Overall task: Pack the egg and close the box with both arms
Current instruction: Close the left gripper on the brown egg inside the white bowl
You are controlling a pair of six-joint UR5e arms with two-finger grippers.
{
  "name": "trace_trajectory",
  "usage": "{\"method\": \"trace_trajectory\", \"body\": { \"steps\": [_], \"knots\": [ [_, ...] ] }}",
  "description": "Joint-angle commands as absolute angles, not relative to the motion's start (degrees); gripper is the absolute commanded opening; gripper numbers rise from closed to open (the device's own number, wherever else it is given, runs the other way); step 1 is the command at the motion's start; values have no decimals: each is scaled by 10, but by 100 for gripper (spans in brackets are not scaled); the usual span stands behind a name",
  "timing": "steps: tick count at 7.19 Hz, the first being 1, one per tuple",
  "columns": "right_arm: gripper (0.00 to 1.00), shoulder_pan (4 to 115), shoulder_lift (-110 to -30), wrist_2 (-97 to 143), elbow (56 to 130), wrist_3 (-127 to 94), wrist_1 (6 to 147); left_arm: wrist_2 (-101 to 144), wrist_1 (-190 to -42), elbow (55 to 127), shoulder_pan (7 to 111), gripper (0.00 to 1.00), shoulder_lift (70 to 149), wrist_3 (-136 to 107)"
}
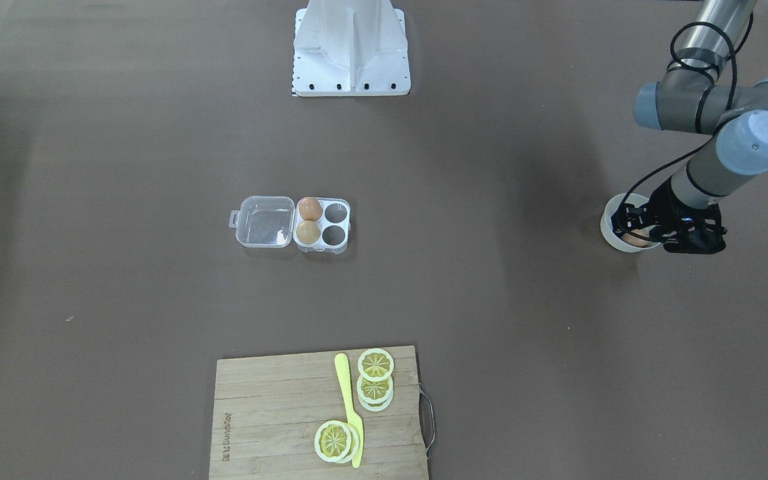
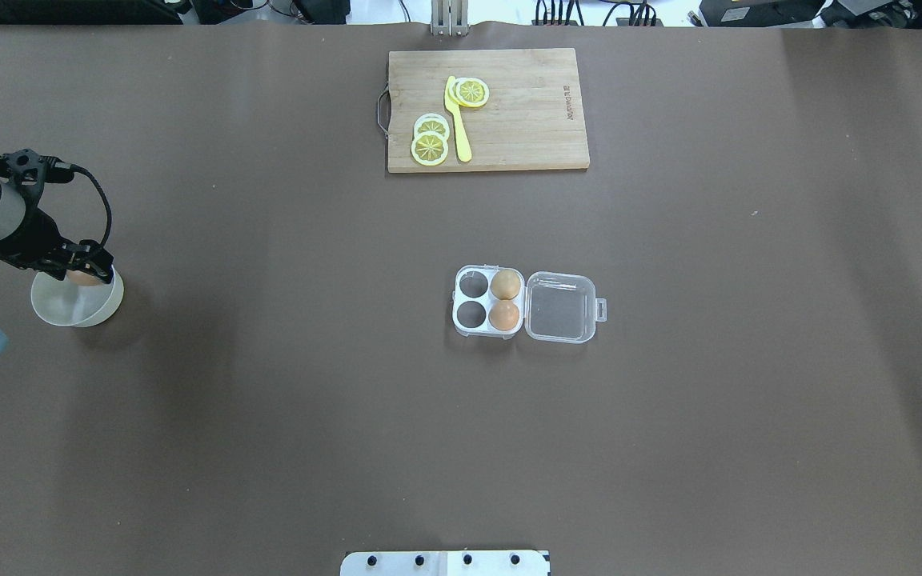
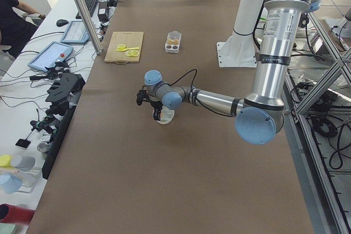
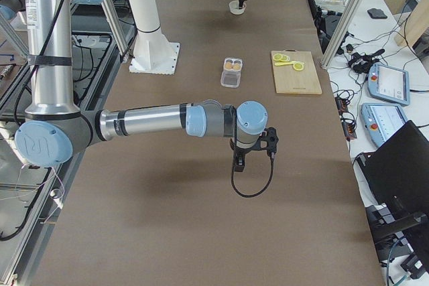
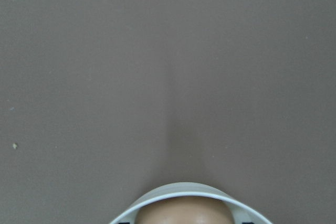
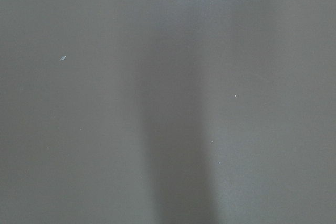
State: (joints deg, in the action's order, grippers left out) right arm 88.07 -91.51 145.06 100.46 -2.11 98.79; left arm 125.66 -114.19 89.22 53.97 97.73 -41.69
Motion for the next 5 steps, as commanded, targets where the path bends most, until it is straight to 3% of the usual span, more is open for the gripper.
{"method": "trace_trajectory", "body": {
  "steps": [1, 5],
  "knots": [
    [100, 881, -915, 1450, 1004, -21, 988, 1236, -1143, 894, 540, 58, 977, -417],
    [100, 881, -915, 1451, 1005, -21, 989, 1233, -1147, 897, 540, 54, 974, -416]
  ]
}}
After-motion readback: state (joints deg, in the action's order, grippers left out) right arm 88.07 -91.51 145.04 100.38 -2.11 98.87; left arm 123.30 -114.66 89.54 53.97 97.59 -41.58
